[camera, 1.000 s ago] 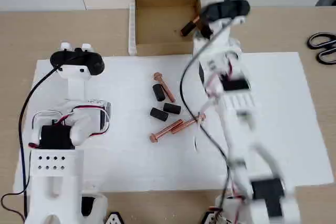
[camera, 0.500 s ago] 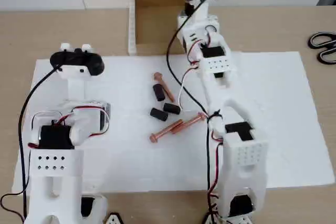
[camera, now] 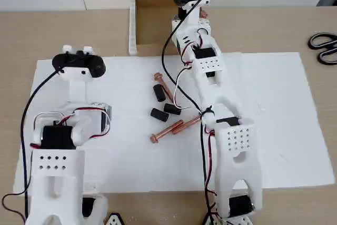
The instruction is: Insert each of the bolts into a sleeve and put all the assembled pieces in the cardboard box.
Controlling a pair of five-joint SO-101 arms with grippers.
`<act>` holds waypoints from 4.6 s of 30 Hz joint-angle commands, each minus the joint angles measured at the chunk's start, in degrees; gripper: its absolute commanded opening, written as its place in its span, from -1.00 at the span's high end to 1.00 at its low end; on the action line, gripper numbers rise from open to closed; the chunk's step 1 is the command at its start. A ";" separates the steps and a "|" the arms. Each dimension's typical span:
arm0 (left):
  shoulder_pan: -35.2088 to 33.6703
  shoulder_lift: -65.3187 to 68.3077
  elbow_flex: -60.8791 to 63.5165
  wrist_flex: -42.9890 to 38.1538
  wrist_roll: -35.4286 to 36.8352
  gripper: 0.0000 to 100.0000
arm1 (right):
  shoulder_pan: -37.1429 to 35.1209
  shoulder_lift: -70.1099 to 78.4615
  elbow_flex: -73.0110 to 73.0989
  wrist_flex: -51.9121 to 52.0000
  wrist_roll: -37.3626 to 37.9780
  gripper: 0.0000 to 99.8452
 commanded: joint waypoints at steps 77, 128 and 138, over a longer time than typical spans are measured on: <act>-0.44 -0.88 7.60 -3.78 -0.18 0.73 | -18.07 -4.26 -10.99 68.88 0.70 0.63; 0.70 15.74 -11.91 -4.13 0.97 0.73 | -1.19 -24.40 -11.16 78.29 5.54 0.99; 12.13 52.22 -49.10 8.35 21.27 0.73 | 3.47 -24.92 -10.81 80.40 5.36 0.99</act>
